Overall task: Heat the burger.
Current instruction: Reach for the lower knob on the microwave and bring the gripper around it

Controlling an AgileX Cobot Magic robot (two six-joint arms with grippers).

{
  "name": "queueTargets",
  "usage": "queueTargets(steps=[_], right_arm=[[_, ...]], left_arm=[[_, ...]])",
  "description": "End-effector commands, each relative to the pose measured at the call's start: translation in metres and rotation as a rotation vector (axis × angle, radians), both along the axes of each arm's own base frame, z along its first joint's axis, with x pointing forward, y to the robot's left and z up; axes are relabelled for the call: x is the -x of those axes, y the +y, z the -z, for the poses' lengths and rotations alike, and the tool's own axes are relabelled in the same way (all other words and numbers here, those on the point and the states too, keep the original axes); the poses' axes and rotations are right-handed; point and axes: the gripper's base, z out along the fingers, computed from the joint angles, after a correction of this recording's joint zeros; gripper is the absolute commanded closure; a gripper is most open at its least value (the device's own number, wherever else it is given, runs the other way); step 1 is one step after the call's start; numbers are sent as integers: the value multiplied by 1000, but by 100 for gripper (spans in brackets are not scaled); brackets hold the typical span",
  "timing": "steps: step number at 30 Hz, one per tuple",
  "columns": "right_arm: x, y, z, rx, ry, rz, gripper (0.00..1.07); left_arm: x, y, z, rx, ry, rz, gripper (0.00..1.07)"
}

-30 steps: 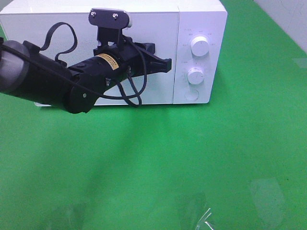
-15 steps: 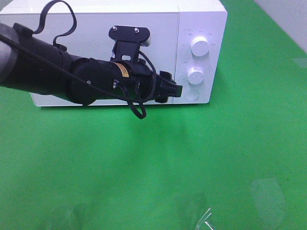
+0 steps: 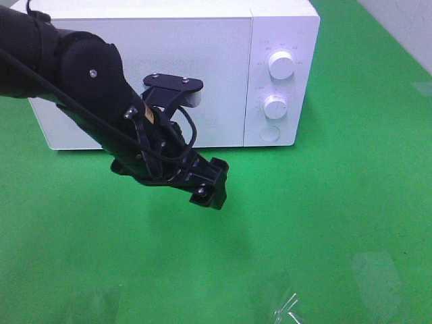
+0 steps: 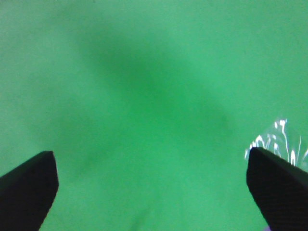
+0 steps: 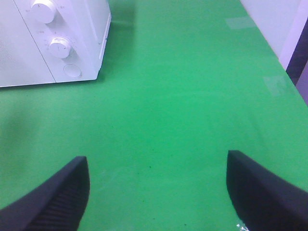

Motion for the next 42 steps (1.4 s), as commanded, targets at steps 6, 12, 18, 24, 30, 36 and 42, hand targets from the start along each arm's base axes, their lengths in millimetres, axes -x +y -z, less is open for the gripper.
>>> queueTargets(steps=[6, 12, 18, 24, 30, 36, 42], right_arm=[[4, -1, 0, 9, -31, 2, 32], [4, -1, 0, 9, -31, 2, 32], [4, -1, 0, 9, -31, 2, 32], [4, -1, 0, 9, -31, 2, 32], [4, -1, 0, 9, -31, 2, 32], [4, -1, 0, 8, -31, 2, 32], [4, -1, 0, 8, -31, 2, 32]], left_arm=[[7, 27, -32, -44, 85, -58, 6], [-2, 70, -57, -59, 117, -152, 6], [-8, 139, -87, -74, 154, -309, 6], [-7, 192, -106, -71, 140, -431, 6], [11, 249, -128, -58, 129, -594, 6], [29, 256, -149, -30, 43, -628, 6], [50, 253, -169, -1, -50, -629, 6]])
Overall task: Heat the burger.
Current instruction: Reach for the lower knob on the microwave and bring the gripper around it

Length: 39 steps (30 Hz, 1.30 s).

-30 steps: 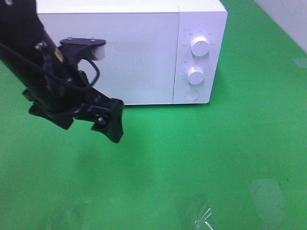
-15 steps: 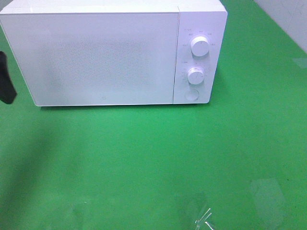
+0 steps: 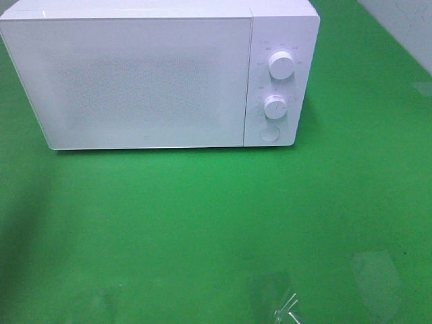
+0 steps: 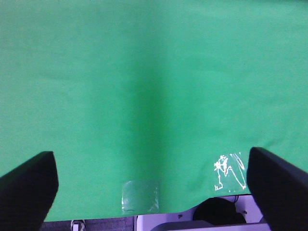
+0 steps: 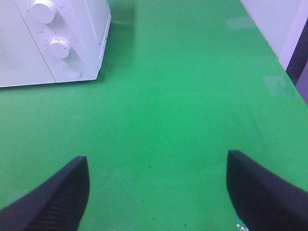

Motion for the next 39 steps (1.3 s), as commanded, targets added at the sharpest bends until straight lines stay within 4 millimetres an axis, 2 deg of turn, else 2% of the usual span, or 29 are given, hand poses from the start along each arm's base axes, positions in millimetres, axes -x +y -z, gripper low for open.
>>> queueTargets(steps=[1, 6, 10, 11, 13, 14, 15, 16, 17, 19, 20, 21, 22, 25, 33, 39], right_arm=[[4, -1, 0, 8, -31, 2, 32], [4, -1, 0, 8, -31, 2, 32], [4, -1, 0, 8, -31, 2, 32], [4, -1, 0, 8, -31, 2, 32], [4, -1, 0, 8, -31, 2, 32], [4, -1, 0, 8, -31, 2, 32], [4, -1, 0, 8, -31, 2, 32], [4, -1, 0, 8, -31, 2, 32], [4, -1, 0, 8, -31, 2, 32], [4, -1, 0, 8, -31, 2, 32], [4, -1, 0, 8, -31, 2, 32], [4, -1, 0, 8, -31, 2, 32], [4, -1, 0, 8, -31, 2, 32], [4, -1, 0, 8, -31, 2, 32], [4, -1, 0, 8, -31, 2, 32], [4, -1, 0, 9, -31, 3, 32]], left_arm=[[21, -2, -19, 5, -81, 1, 6], [46, -4, -37, -6, -181, 2, 6], [60, -6, -36, -7, -221, -1, 6], [69, -7, -27, -2, -232, -7, 6], [74, -8, -21, 12, -235, -10, 6], [86, -11, -6, 35, -237, -10, 6], [86, -11, -6, 35, -237, -10, 6], [97, -12, 7, 40, -265, -18, 6], [97, -12, 7, 40, -265, -18, 6], [115, -13, 24, 26, -325, -30, 6], [115, -13, 24, 26, -325, -30, 6], [126, -13, 37, 22, -345, -35, 6], [126, -13, 37, 22, -345, -35, 6], [145, -15, 56, 17, -386, -37, 6], [175, -15, 65, -20, -478, -24, 6], [183, -13, 64, -57, -522, -34, 6]])
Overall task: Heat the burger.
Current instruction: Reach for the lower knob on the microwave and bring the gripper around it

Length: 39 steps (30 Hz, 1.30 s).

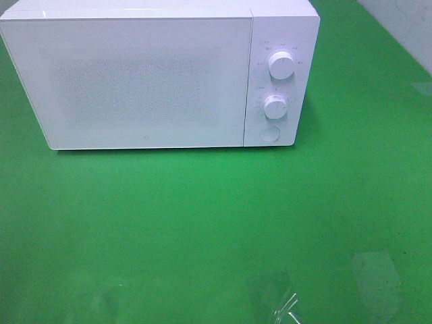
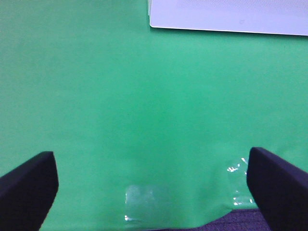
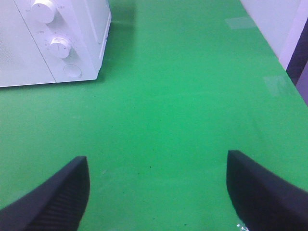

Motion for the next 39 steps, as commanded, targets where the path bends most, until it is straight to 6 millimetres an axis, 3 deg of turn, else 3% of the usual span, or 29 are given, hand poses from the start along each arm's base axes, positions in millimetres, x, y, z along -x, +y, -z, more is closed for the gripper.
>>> queueTargets(steps=[1, 7, 13, 39], right_arm=[[4, -1, 0, 9, -31, 3, 32], [4, -1, 0, 9, -31, 3, 32], [4, -1, 0, 9, -31, 3, 32], [4, 2, 0, -25, -28, -18, 32]], left_arm=[[4, 1, 0, -14, -23, -13, 6], [10, 1, -1, -23, -59, -16, 6], [41, -2, -2, -35, -258, -15, 6], [39, -2, -2, -28, -252, -12, 6]])
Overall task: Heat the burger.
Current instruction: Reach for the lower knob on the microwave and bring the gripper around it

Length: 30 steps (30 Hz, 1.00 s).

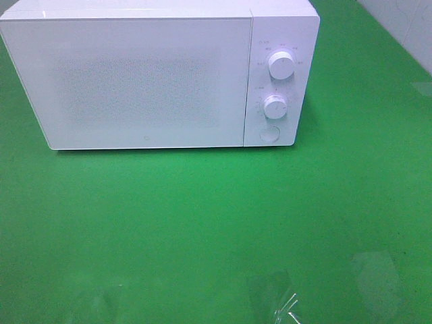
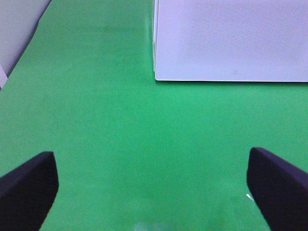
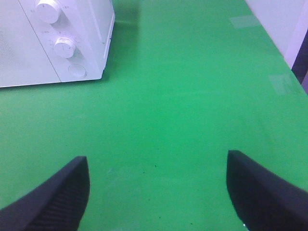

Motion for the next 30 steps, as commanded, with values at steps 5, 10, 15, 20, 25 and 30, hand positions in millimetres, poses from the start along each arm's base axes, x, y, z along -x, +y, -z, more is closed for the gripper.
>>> queueTargets(steps=[5, 10, 15, 20, 25, 30], right_arm=[[4, 0, 0, -5, -32, -4, 32], [2, 0, -9, -3, -63, -6, 32], [-18, 4, -22, 9, -81, -14, 32], [-40, 9, -32, -7, -129, -27, 32], [-63, 14, -38, -4, -146, -46, 32], [-83, 19, -40, -1, -153, -63, 32]], left_arm=[[1, -1, 1, 10, -9, -2, 6], [1, -1, 1, 10, -8, -2, 6], [1, -1, 1, 10, -8, -2, 6], [1, -1, 1, 10, -8, -2, 6], [1, -1, 1, 10, -8, -2, 6], [1, -1, 1, 10, -8, -2, 6]])
